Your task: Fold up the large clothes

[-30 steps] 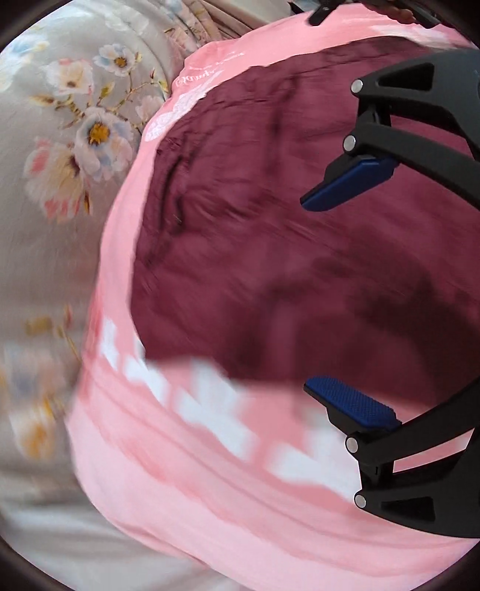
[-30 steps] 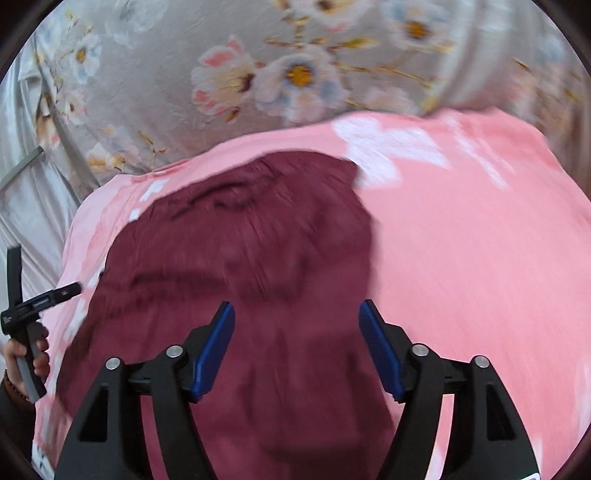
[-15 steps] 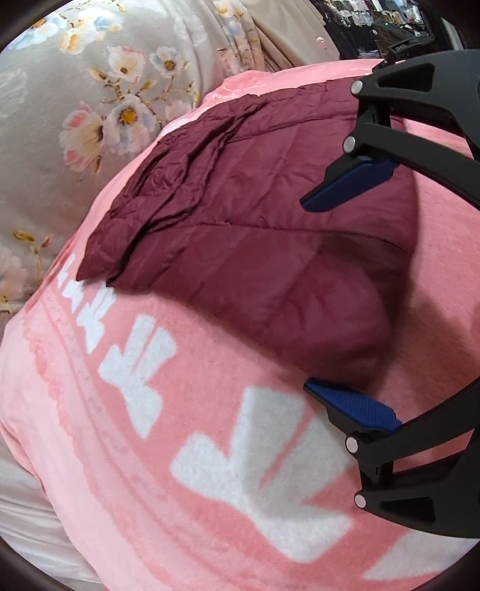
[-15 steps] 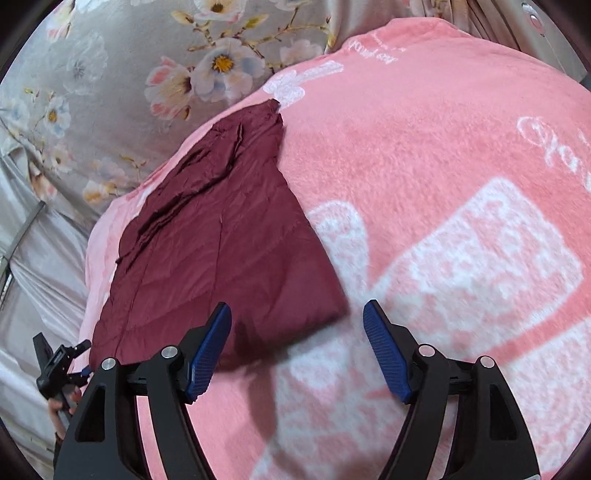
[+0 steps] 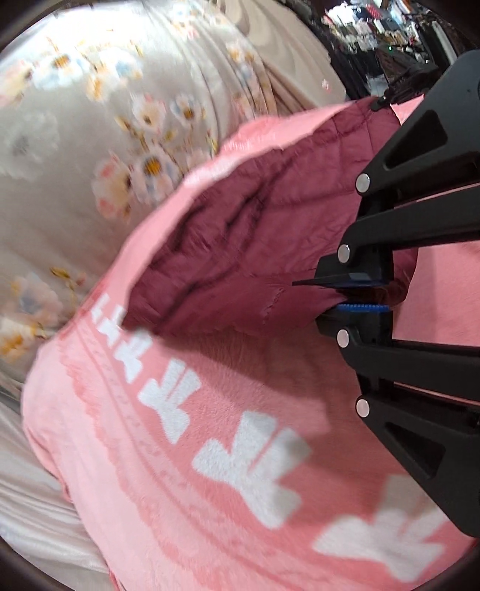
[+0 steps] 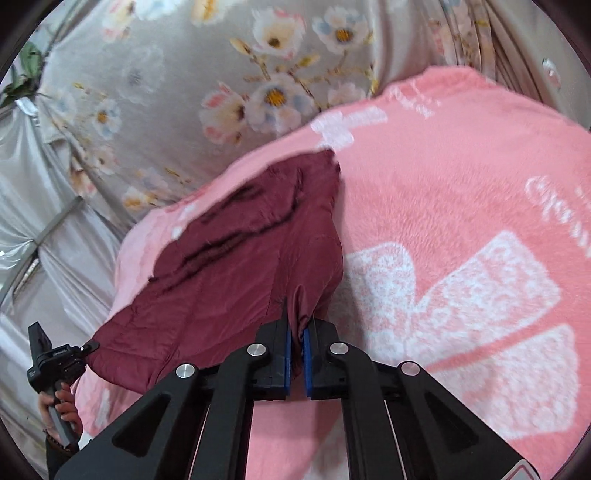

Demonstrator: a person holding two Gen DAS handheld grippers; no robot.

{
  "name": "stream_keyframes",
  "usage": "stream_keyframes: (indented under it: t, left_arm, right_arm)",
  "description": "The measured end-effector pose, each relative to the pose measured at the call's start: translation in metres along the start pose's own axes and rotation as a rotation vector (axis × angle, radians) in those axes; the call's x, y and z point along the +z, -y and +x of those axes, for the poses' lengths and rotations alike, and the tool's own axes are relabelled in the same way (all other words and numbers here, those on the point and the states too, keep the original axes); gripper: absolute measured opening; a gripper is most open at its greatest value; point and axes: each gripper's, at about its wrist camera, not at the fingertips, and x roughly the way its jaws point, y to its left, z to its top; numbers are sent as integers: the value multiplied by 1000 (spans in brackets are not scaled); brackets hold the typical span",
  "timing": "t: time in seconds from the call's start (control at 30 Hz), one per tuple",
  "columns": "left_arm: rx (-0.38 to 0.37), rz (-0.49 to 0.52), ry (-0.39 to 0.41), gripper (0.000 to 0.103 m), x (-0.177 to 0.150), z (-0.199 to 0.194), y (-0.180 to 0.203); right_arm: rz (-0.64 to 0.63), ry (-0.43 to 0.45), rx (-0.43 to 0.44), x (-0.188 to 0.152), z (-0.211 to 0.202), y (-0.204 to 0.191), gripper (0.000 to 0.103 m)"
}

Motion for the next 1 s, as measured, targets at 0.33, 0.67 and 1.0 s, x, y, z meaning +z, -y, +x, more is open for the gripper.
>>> stream_keyframes:
  t: [0.33, 0.67, 1.0]
  left_arm:
    - [-131, 32, 229, 4, 1, -140, 40]
    - [154, 145, 186, 6, 111, 15, 79]
    - [390, 181, -20, 7, 131, 191, 43]
  right_arm:
    - [-165, 324, 73, 34, -141, -64, 4]
    - [-15, 211, 7, 129, 16, -49, 3]
    - [47, 29, -194, 134, 180, -20, 3]
